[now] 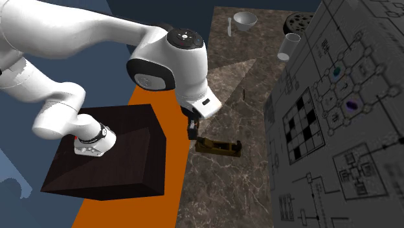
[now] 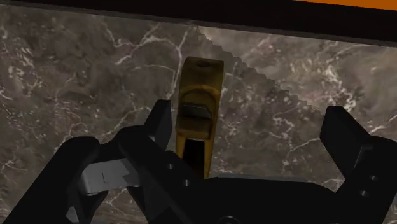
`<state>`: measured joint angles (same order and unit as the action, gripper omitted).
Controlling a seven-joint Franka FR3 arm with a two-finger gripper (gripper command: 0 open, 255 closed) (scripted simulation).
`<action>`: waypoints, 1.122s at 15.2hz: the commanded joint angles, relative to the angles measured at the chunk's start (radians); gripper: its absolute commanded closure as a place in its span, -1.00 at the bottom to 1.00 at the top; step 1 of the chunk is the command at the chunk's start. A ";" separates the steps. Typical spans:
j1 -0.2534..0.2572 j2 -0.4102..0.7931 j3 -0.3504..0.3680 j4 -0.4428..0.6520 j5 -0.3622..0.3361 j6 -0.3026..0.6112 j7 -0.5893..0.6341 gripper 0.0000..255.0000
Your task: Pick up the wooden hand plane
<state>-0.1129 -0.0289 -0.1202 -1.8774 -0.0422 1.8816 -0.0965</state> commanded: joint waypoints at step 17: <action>-0.044 0.309 -0.030 0.222 0.060 0.071 0.002 1.00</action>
<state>-0.1569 0.2796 -0.1501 -1.6535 0.0180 1.9503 -0.0942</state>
